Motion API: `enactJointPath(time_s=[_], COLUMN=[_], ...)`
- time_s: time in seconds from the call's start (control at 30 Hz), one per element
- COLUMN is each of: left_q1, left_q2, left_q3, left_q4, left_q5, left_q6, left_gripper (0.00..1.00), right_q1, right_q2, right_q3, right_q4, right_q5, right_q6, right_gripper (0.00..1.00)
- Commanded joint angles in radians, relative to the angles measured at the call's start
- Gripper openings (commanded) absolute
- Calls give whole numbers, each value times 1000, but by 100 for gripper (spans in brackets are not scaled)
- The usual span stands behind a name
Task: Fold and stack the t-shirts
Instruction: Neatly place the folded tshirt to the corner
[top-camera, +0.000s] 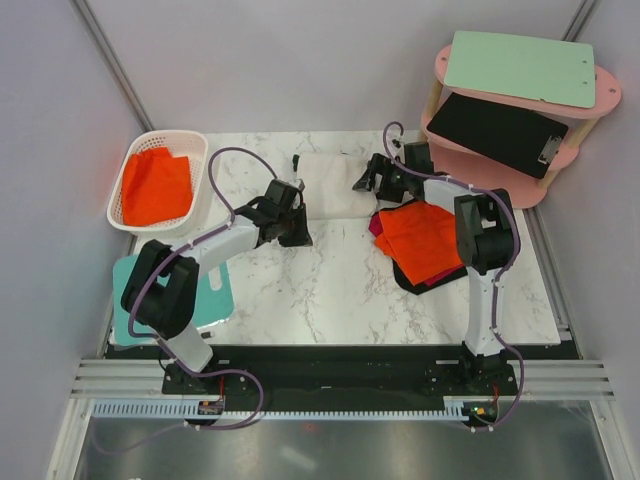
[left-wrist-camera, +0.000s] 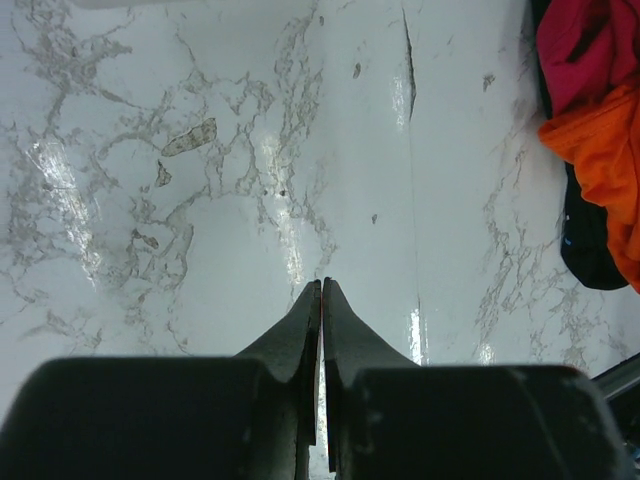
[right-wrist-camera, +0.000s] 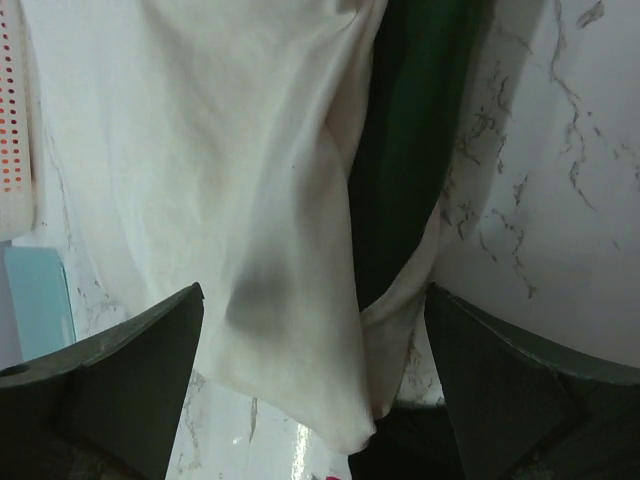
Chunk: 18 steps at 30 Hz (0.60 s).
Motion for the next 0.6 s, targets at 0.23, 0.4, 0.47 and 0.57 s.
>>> enactJointPath(time_s=[0.23, 0.4, 0.47, 0.57], left_q1=[11, 23, 34, 63], left_q2=[-42, -62, -79, -114], left_q3=[-32, -49, -58, -71], left_q4=[20, 17, 14, 2], left_q5=[-25, -39, -51, -62], left_q6=[33, 36, 39, 41], left_gripper=[6, 6, 6, 6], right_q1=[88, 150, 177, 205], right_q2=[14, 95, 123, 132], right_q3=[71, 192, 227, 264], right_q4=[-162, -226, -268, -308], right_q5=[184, 215, 224, 235], right_q6=[-79, -93, -114, -139], right_gripper=[98, 97, 80, 19])
